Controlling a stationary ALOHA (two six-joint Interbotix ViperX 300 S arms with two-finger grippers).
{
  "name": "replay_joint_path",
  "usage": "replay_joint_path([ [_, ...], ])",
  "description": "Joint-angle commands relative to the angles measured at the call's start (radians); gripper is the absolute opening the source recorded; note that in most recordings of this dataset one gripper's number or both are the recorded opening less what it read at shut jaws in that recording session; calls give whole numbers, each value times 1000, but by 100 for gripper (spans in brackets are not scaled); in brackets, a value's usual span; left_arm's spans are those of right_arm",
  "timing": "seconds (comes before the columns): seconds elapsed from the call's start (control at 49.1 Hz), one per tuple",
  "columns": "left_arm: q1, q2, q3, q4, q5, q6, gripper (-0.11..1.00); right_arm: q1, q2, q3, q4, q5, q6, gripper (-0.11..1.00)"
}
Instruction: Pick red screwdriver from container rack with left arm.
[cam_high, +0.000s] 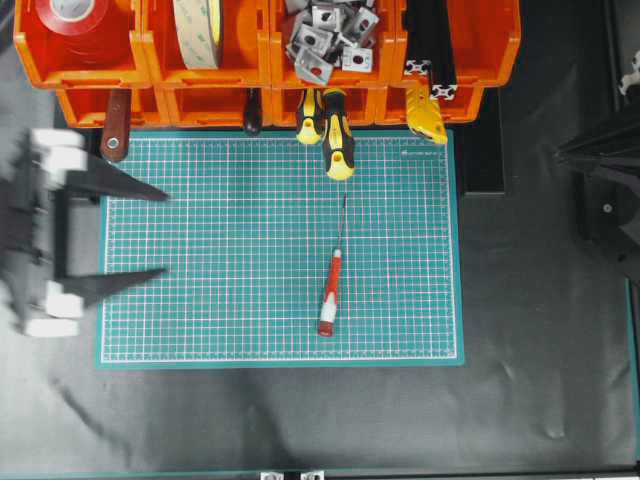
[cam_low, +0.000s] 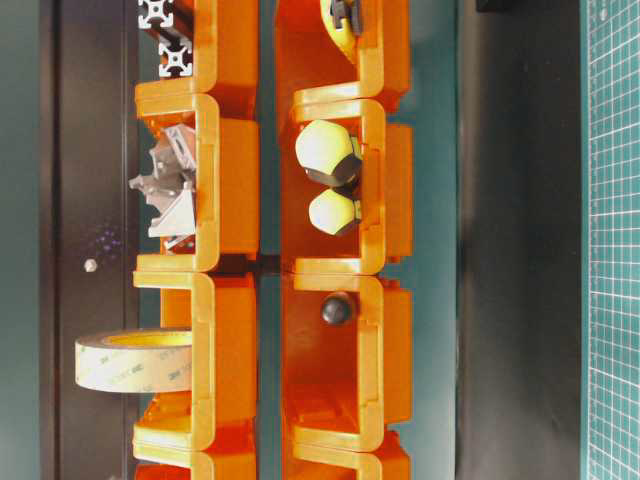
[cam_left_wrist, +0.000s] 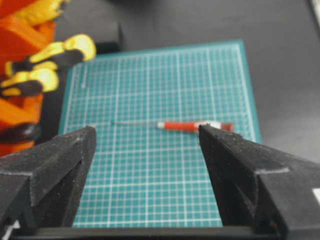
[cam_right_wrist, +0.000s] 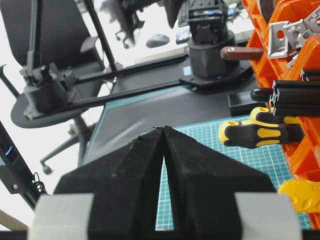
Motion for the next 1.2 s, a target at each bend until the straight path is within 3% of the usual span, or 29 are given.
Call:
replay_joint_path([
  [0.0, 0, -109, 29, 2, -9, -14, 79, 2, 6, -32, -2, 2, -2, 1],
  [0.285, 0, -337, 115, 2, -12, -15, 79, 2, 8, -32, -2, 2, -2, 1],
  [0.773, 34, -411, 155, 2, -11, -12, 79, -3, 6, -6, -2, 6, 3, 1],
  [1.18, 34, -476, 201, 2, -12, -15, 79, -6, 8, -3, -25, -84, -21, 1],
])
